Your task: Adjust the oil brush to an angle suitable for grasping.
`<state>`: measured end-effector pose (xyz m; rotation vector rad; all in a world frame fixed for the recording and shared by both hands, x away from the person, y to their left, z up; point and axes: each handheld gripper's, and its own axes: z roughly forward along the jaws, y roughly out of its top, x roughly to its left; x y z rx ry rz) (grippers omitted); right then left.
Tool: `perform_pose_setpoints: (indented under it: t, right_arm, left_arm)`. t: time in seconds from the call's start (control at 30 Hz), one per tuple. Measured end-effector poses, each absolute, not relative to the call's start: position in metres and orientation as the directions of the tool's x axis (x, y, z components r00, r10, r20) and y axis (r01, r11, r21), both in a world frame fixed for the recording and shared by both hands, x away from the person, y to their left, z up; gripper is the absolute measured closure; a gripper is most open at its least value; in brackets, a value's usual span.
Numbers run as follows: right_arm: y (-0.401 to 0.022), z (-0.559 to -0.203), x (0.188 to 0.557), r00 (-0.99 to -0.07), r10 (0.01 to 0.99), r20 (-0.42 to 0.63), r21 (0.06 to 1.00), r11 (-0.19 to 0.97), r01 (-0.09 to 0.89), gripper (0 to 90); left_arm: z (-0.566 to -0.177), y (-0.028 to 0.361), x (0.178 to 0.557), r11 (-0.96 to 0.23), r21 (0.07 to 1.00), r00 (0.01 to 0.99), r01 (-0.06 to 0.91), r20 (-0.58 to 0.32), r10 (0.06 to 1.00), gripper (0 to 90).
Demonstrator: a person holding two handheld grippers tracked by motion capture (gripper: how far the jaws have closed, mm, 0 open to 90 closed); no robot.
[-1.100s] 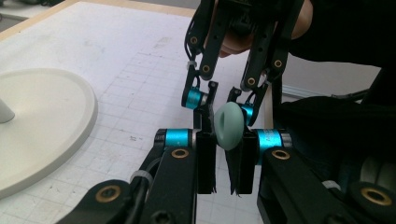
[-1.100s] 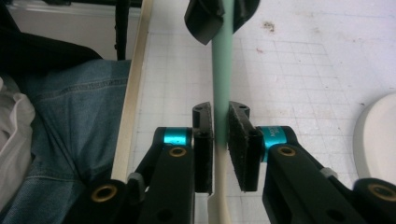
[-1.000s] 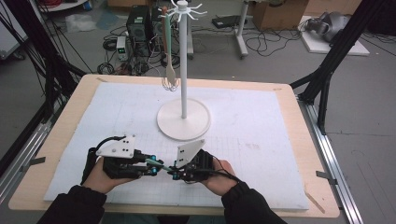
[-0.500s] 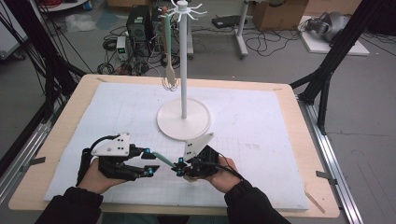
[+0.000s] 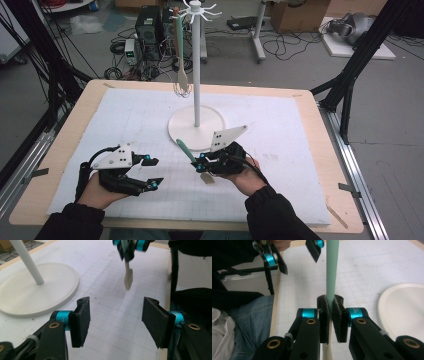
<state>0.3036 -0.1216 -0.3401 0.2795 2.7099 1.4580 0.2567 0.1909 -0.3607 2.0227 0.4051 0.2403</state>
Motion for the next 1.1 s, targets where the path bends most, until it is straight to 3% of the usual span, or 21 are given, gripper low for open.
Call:
perform_pose_setpoints:
  t: [0.5,1.1]
  right_arm:
    - [-0.128,-0.306,0.322,-0.975,0.214,0.05,0.864,0.481,0.15,84.5]
    - [-0.129,-0.287,0.336,-0.971,0.236,0.049,0.886,0.438,0.151,84.6]
  left_arm:
    - [-0.366,0.204,0.26,-0.416,0.883,0.883,0.218,0.004,0.47,24.6]
    - [-0.367,0.206,0.262,-0.403,0.887,0.868,0.225,0.006,0.497,23.8]
